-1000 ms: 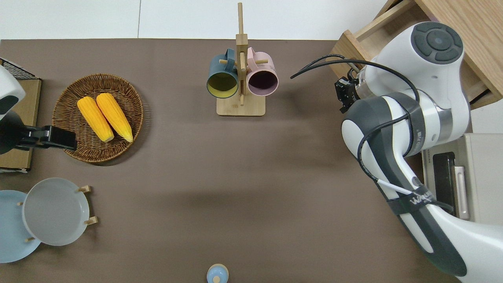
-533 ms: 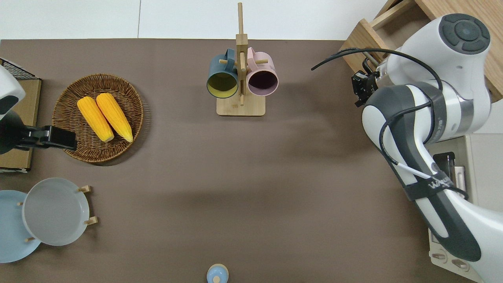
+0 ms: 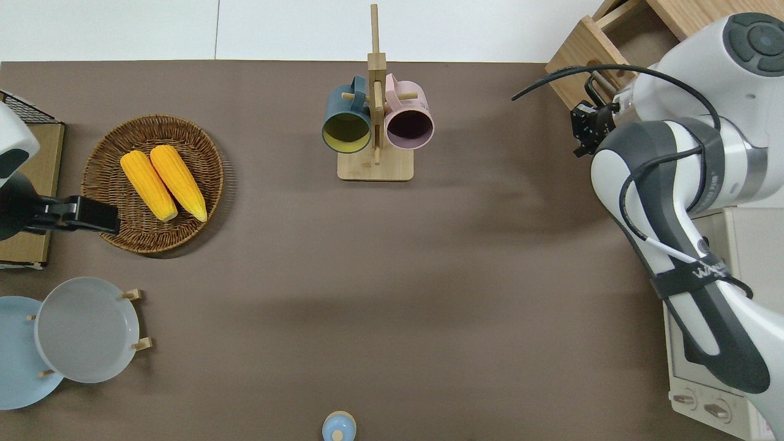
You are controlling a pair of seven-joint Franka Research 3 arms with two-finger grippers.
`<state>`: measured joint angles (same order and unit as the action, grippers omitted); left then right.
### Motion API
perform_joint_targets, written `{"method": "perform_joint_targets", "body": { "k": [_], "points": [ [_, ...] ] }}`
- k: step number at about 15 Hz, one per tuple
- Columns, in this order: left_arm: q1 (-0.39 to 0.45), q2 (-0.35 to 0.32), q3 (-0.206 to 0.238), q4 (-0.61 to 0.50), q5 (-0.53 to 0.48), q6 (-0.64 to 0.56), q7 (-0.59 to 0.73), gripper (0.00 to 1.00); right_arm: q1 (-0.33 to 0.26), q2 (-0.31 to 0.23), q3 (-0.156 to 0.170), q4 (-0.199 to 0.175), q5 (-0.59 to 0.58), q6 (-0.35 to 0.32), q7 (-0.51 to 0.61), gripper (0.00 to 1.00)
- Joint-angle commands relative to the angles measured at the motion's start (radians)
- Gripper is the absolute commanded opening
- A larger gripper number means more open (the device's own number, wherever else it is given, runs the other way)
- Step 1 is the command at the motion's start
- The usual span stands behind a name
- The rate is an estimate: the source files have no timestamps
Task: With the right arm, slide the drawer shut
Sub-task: 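Press the right gripper against the drawer front until fully shut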
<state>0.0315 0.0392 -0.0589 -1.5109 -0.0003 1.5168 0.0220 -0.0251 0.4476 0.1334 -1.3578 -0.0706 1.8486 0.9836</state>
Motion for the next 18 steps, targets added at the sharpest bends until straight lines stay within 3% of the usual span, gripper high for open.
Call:
{"method": "perform_joint_targets", "body": {
  "k": [1,9,18],
  "points": [
    [0.005,0.011,-0.007,0.026,0.017,-0.020,0.010,0.99,-0.045,0.023,0.014,0.032,-0.034,0.014,-0.083,0.000],
    [0.005,0.011,-0.007,0.026,0.017,-0.020,0.010,0.99,-0.082,0.031,0.020,0.049,-0.106,0.014,-0.163,0.000],
    [0.005,0.011,-0.007,0.026,0.017,-0.020,0.010,0.99,-0.124,0.045,0.025,0.071,-0.106,0.021,-0.201,0.000]
  ]
}}
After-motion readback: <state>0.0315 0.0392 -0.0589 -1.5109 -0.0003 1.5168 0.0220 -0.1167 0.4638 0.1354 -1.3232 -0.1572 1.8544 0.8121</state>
